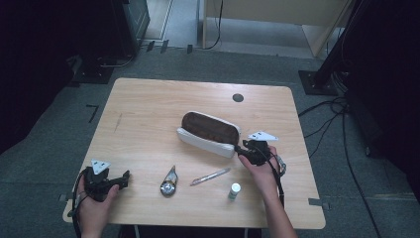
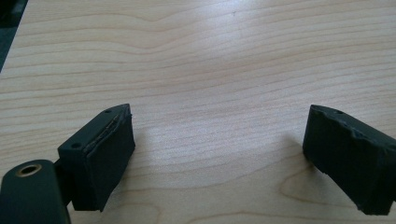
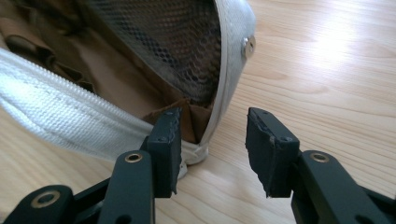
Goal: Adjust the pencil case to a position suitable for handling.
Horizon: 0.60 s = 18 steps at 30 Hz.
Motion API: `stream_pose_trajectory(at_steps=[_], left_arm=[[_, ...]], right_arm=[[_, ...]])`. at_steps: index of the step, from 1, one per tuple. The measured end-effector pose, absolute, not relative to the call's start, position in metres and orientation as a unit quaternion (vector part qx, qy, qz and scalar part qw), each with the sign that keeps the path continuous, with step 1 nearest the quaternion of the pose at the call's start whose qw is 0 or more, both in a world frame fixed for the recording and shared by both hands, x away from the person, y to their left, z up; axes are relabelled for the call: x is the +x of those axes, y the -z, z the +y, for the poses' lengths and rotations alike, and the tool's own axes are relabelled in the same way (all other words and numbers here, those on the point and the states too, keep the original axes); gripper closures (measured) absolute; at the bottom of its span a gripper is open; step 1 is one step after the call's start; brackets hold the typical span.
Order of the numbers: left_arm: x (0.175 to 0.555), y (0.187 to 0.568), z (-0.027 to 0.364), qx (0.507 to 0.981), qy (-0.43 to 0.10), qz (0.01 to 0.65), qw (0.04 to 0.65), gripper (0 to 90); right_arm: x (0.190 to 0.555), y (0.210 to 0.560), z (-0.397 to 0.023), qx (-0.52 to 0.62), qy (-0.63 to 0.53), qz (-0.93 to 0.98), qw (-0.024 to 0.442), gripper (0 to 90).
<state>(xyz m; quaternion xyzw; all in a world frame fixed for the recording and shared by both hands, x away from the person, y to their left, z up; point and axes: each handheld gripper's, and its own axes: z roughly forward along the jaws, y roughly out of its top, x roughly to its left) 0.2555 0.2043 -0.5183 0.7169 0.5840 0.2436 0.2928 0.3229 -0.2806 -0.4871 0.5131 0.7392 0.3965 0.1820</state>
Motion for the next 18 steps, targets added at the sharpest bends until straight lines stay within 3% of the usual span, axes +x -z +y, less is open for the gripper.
stream_pose_trajectory(at_steps=[14,18], left_arm=[[0.256,0.518,0.204,0.718,-0.243,0.583,0.293,9.1],[0.256,0.518,0.204,0.718,-0.243,0.583,0.293,9.1]], right_arm=[[0.328,0.494,-0.267,0.477,-0.428,0.758,0.121,61.7],[0.330,0.496,-0.262,0.460,-0.437,0.765,0.114,58.9]])
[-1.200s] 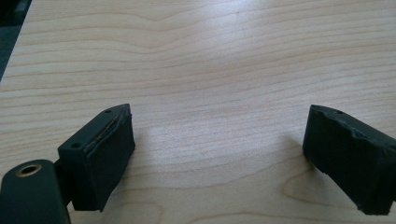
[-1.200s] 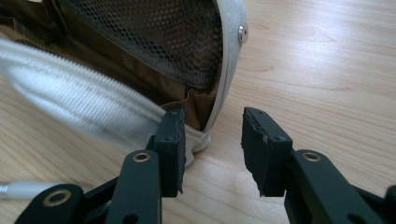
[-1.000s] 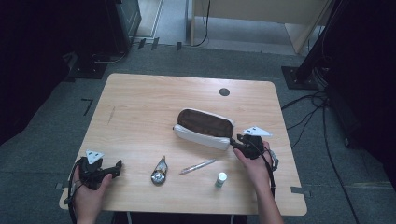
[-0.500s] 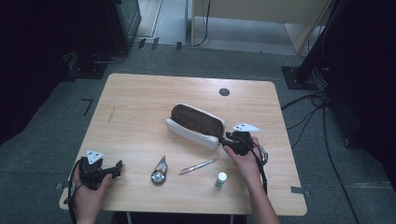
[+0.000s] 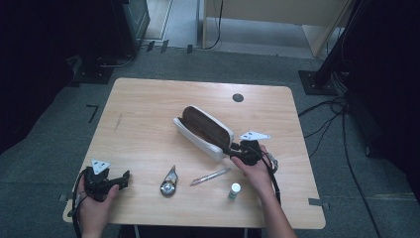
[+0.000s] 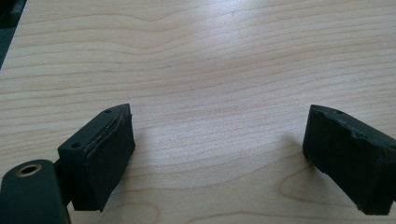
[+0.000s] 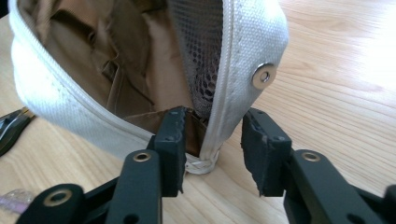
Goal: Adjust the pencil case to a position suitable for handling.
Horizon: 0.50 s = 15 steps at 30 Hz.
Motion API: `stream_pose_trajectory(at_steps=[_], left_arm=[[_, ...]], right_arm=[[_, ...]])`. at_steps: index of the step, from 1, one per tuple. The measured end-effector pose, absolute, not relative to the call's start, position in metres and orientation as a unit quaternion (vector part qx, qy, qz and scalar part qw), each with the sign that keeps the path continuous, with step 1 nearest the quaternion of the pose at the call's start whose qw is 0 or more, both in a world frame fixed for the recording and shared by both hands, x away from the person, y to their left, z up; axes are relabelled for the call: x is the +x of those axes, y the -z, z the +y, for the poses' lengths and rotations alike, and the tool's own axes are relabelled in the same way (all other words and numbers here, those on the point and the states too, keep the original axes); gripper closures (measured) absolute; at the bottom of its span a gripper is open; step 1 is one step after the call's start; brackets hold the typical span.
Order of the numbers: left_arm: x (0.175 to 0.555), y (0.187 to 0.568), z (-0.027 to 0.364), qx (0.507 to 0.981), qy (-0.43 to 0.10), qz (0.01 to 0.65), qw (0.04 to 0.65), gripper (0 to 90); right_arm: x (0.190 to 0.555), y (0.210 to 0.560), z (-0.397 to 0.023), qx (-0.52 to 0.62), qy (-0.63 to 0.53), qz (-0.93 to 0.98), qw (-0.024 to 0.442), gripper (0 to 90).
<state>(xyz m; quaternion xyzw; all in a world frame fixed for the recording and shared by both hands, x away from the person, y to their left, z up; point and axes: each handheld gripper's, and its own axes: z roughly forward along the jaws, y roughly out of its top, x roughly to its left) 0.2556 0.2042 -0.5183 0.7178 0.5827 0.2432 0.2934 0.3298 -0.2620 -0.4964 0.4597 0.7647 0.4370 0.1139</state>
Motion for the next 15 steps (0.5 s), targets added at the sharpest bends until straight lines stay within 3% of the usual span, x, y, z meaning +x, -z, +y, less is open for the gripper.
stream_pose_trajectory(at_steps=[5,15], left_arm=[[0.256,0.518,0.204,0.718,-0.243,0.583,0.293,9.1],[0.256,0.518,0.204,0.718,-0.243,0.583,0.293,9.1]], right_arm=[[0.326,0.495,-0.262,0.458,-0.432,0.768,0.115,50.9],[0.298,0.480,-0.291,0.460,-0.449,0.754,0.137,49.9]])
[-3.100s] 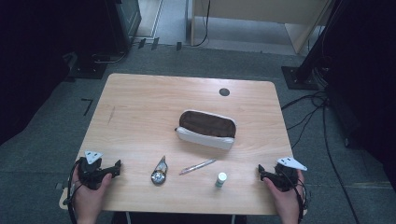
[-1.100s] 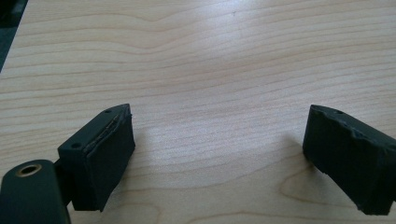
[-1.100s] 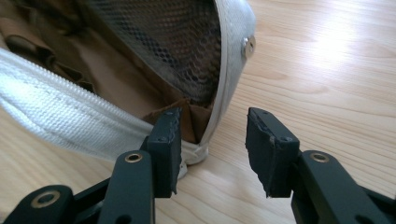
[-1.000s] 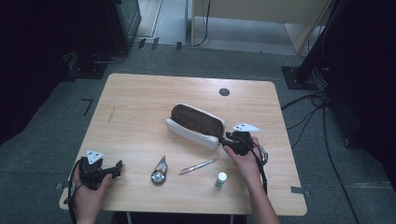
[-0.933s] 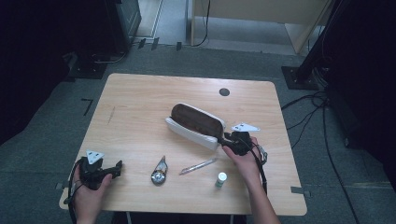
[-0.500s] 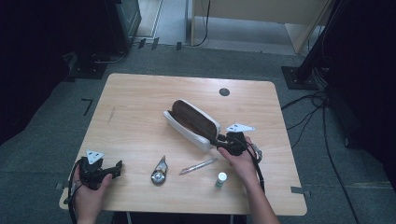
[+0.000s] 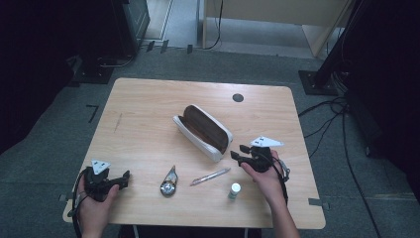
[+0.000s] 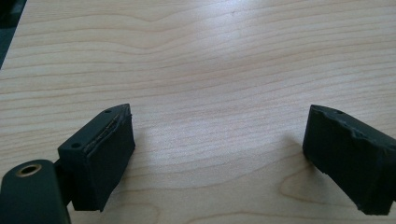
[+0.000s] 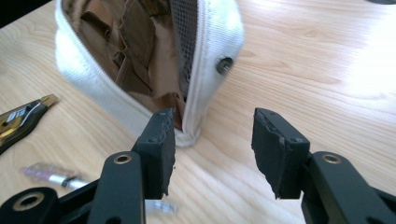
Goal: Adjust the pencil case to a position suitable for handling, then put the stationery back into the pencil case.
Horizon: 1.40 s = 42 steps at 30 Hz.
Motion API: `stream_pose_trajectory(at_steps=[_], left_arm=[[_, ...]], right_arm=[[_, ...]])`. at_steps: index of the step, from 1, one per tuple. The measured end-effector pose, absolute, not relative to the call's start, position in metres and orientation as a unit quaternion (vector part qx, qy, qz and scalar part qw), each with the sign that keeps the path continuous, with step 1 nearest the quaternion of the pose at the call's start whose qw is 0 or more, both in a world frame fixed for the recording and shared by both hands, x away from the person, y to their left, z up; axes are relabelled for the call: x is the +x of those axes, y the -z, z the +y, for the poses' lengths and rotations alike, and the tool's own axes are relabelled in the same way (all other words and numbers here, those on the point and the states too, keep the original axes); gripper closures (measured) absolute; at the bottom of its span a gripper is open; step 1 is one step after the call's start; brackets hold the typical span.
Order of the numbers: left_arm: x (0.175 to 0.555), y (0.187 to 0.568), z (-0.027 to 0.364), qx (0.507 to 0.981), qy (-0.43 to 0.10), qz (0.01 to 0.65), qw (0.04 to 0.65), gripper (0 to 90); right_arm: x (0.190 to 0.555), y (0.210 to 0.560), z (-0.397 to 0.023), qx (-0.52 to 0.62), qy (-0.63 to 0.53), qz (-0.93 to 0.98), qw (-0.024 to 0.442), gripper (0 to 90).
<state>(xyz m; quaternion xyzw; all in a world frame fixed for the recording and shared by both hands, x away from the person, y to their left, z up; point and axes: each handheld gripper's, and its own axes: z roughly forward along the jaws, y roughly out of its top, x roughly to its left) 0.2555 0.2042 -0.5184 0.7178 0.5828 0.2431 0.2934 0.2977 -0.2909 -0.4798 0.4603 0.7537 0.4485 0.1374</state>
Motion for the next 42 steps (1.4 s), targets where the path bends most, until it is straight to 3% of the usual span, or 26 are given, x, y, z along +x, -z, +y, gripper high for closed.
stream_pose_trajectory(at_steps=[14,32,42], left_arm=[[0.256,0.518,0.204,0.718,-0.243,0.583,0.293,9.1],[0.256,0.518,0.204,0.718,-0.243,0.582,0.293,9.1],[0.256,0.518,0.204,0.719,-0.243,0.581,0.294,9.1]], right_arm=[[0.249,0.483,-0.322,0.438,-0.450,0.764,0.151,50.3],[0.211,0.521,-0.327,0.387,-0.451,0.800,0.087,50.7],[0.203,0.523,-0.326,0.351,-0.459,0.814,0.063,51.9]])
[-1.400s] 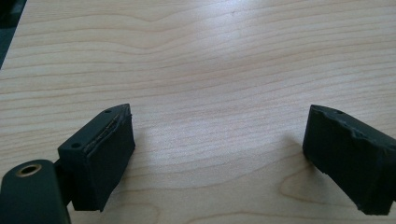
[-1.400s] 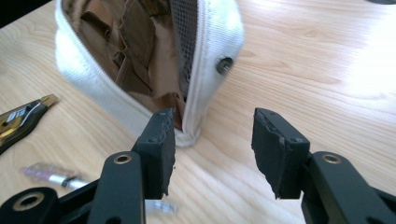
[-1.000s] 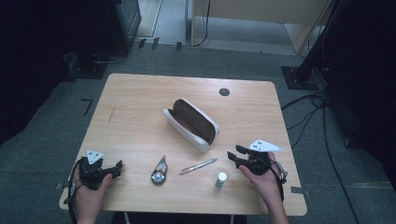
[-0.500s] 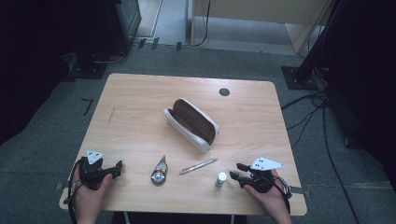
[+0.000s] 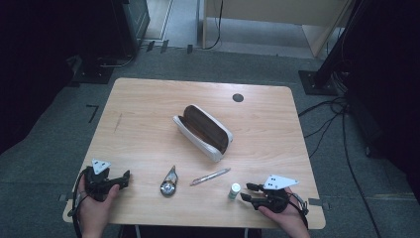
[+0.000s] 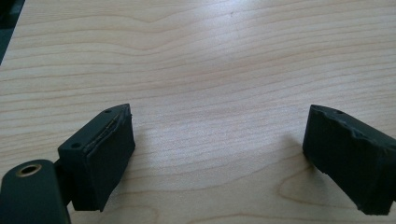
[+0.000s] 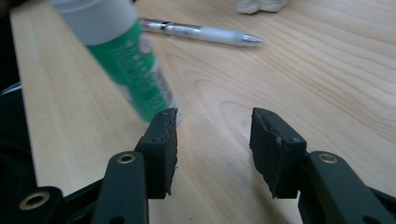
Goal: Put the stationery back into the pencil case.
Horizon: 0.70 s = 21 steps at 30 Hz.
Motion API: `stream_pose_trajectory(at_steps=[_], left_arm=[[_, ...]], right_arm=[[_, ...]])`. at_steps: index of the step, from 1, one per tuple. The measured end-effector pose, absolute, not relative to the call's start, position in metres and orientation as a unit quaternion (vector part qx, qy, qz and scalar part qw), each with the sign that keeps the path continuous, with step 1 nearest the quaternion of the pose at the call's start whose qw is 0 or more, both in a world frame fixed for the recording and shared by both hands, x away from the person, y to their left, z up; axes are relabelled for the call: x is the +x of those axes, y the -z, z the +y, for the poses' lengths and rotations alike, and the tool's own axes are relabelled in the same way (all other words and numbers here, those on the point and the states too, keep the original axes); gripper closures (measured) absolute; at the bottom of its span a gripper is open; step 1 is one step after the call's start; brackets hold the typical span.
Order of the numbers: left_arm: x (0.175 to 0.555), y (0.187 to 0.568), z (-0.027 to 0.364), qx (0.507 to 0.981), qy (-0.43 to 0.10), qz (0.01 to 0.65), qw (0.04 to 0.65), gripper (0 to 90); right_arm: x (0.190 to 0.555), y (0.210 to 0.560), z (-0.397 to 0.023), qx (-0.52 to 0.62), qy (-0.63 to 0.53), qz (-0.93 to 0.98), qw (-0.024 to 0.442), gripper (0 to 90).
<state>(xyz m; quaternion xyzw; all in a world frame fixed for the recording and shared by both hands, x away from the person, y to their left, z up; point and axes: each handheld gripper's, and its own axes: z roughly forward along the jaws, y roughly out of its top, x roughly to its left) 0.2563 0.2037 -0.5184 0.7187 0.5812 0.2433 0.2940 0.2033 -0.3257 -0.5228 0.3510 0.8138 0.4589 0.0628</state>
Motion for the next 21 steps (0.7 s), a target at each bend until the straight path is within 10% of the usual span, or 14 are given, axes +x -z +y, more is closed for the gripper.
stream_pose_trajectory(at_steps=[21], left_arm=[[0.256,0.518,0.204,0.719,-0.243,0.581,0.295,9.1]], right_arm=[[0.193,0.506,-0.305,0.306,-0.488,0.815,0.064,51.5]])
